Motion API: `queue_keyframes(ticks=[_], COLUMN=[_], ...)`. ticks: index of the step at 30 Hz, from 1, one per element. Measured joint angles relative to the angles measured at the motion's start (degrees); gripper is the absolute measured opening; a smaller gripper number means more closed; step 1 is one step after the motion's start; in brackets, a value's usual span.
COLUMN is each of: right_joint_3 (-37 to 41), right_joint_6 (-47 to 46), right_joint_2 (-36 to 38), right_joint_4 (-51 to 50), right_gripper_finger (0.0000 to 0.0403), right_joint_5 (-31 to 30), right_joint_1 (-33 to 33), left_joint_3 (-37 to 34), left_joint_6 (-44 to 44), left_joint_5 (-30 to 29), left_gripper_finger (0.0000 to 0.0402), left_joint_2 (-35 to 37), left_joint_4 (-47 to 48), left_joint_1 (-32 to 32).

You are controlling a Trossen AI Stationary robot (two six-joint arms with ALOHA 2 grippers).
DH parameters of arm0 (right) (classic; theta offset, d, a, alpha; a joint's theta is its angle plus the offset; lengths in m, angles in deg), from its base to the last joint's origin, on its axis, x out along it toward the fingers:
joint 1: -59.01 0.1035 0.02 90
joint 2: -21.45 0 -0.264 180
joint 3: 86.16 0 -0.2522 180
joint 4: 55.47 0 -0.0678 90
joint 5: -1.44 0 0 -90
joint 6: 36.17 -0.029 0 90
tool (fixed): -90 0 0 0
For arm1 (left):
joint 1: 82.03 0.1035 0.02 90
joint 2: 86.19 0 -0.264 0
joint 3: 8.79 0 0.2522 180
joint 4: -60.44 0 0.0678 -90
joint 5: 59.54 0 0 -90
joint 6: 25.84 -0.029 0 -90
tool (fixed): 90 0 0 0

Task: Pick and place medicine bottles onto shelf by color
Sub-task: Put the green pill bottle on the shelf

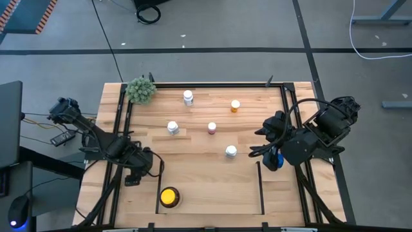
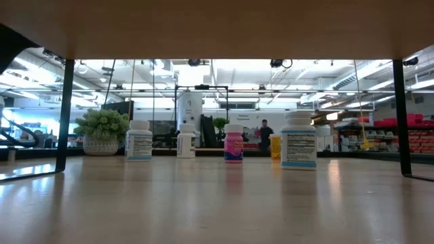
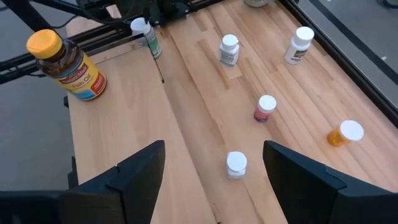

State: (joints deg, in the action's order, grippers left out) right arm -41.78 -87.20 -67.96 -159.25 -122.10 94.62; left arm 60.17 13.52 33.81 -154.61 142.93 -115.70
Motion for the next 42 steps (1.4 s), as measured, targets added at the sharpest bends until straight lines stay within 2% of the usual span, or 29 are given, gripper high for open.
queue_keyframes(ticks=[6, 12, 19, 28, 33, 42], right_joint_3=[0.0, 0.0, 0.0, 0.0, 0.0, 0.0], right_joint_6=[0.0, 0.04, 0.35, 0.66, 0.61, 0.37], right_joint_2=[0.0, 0.0, 0.0, 0.0, 0.0, 0.0], right_joint_4=[0.0, 0.0, 0.0, 0.0, 0.0, 0.0], right_gripper_finger=[0.0277, 0.0277, 0.0277, 0.0277, 0.0277, 0.0277], right_joint_5=[0.37, 0.7, 1.25, 1.24, 1.2, 1.16], right_joint_1=[0.0, -0.46, -0.72, -1.8, -1.79, -1.81], left_joint_3=[-1.07, -1.13, 1.03, 2.39, 2.39, 1.14], left_joint_6=[-0.42, -0.94, -0.89, -1.11, -1.29, -1.05], left_joint_5=[-0.74, -1.9, -1.44, -1.85, -5.13, -4.19], left_gripper_finger=[0.0367, 0.0346, 0.0332, 0.0333, 0.034, 0.0345], left_joint_2=[0.16, 0.09, -0.15, -0.13, -0.13, -0.09], left_joint_4=[0.07, 0.09, 1.69, 5.24, 5.22, 3.78], left_joint_1=[0.0, 0.0, 0.0, 0.0, 0.0, 0.0])
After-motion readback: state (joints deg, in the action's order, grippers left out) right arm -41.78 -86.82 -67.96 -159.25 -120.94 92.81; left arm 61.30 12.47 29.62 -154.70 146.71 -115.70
